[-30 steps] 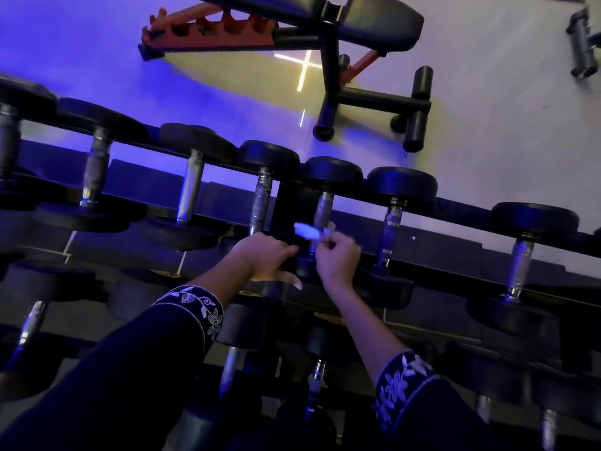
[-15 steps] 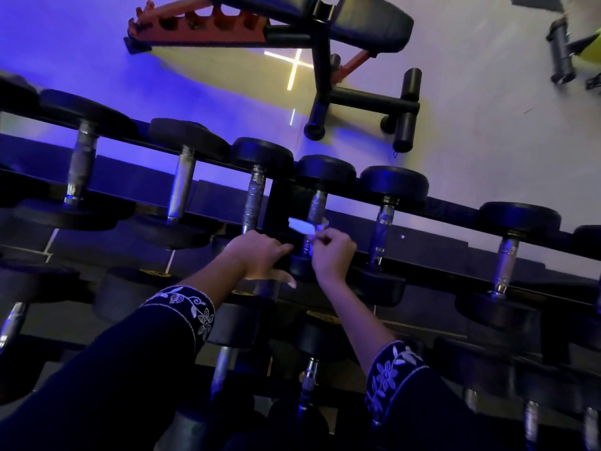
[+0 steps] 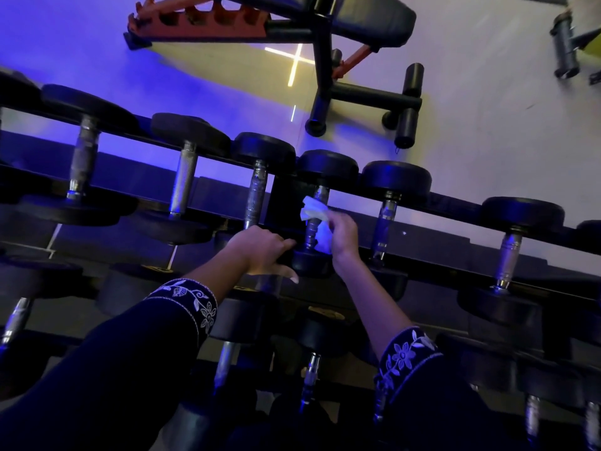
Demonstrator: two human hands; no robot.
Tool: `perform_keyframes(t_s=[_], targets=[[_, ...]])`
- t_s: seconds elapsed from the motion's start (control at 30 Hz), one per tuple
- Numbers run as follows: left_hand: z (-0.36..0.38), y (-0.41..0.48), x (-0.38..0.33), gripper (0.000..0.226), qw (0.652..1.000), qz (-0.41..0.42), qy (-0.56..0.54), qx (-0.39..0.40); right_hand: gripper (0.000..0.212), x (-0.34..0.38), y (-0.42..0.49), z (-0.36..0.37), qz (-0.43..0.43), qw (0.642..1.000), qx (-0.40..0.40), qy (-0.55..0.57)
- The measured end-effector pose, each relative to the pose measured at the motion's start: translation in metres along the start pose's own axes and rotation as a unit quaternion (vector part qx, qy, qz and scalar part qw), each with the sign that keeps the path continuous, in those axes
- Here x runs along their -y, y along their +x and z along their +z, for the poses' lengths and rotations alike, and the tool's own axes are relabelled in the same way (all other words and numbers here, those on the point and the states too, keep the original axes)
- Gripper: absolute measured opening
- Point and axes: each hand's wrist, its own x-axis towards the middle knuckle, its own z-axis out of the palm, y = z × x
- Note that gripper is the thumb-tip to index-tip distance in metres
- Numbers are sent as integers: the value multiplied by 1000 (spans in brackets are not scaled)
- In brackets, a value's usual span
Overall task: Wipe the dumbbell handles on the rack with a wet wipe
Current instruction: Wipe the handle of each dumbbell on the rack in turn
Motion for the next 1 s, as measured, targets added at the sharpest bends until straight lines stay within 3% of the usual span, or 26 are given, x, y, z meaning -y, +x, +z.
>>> perform_keyframes(t_s=[0.1,0.17,0.33,0.43,0.53,0.6,0.7,0.77,0.87,0.93,1.0], targets=[[-2,0,-1,105,1000,-6,-3,6,31,24,21,8,81,960,93,251],[-2,0,-1,105,1000,-11,-8,12,36,34,38,14,103,939,126,302],[0,1,1,108,1000,-7,-11,13,36,-10,41,9,114,958,179,194],[1,1,0,106,1000,-10,-16,12,40,1,45,7,157,952,188,184],[0,1,0,106,1000,-10,-16,15,23,34,57,12,154,949,129,243],[-2,1,0,106,1000,-12,-11,10,25,37,57,17,160,941,97,280],[-1,1,-1,105,1000,-12,-13,12,23,9,41,6,151,959,112,211],[-1,1,-1,104,1000,-15,-17,14,20,-7,27,-7,112,981,109,116],[0,1,0,106,1000,-11,-19,6,33,-6,17,-17,-11,998,-7,-61],[0,0,0,114,1000,-9,-18,4,27,12,16,-17,-117,979,-112,-126],[0,1,0,116,1000,-6,-13,3,20,27,13,-12,-246,941,-160,-169]])
